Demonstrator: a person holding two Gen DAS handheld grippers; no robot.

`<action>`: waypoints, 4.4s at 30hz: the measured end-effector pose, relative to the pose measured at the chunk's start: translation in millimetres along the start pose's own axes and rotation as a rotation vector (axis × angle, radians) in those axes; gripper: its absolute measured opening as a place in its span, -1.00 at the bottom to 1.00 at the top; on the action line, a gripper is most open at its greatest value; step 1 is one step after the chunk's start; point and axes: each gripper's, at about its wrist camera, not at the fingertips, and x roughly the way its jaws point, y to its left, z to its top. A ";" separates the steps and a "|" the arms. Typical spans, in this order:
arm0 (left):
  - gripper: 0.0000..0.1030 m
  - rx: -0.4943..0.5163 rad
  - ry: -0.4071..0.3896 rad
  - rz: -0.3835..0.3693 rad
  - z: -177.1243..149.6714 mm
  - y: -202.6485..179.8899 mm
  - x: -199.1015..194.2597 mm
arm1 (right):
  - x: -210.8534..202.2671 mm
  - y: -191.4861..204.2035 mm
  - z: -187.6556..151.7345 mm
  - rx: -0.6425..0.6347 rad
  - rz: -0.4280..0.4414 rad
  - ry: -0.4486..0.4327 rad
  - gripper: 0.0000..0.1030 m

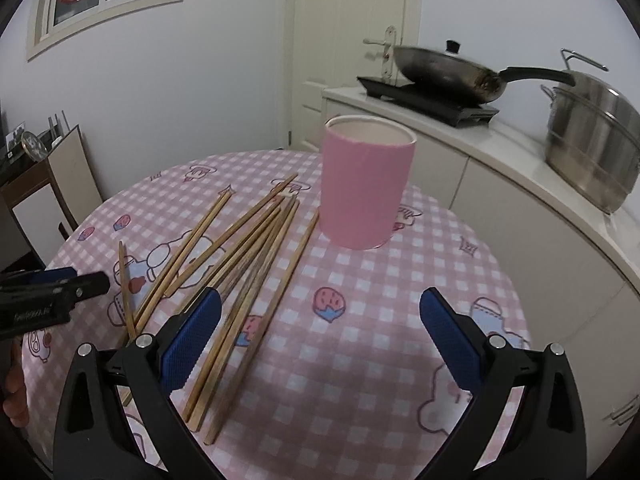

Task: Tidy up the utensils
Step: 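Lower the left tool and grasp one wooden chopstick from the pile, then grasp another wooden chopstick with the right tool while the left tool holds its chopstick, then carry both chopsticks upright to the pink cup and lower them inside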

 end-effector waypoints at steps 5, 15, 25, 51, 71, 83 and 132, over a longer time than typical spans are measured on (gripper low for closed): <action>-0.13 -0.031 0.050 0.005 12.1 -3.0 24.3 | 14.7 7.4 2.6 -0.021 0.023 0.021 0.87; -0.58 0.011 0.034 0.078 19.1 -5.1 39.7 | 33.5 19.8 12.4 -0.039 0.091 0.065 0.87; -0.89 -0.034 -0.005 0.000 25.5 18.0 31.7 | 64.5 50.9 38.0 -0.067 0.181 0.126 0.82; -0.88 -0.034 -0.077 -0.054 61.0 28.0 21.3 | 156.3 64.8 87.8 -0.006 0.202 0.357 -0.75; -0.88 -0.023 -0.065 -0.060 60.5 25.6 23.2 | 162.1 83.3 98.9 0.021 0.246 0.397 -0.75; -0.88 -0.004 -0.045 -0.059 62.3 21.5 26.2 | 169.1 86.9 101.3 0.004 0.214 0.434 -0.72; -0.89 0.220 -0.594 -0.322 165.0 -188.6 -145.3 | -75.7 -71.5 196.8 0.012 0.136 -0.290 -0.91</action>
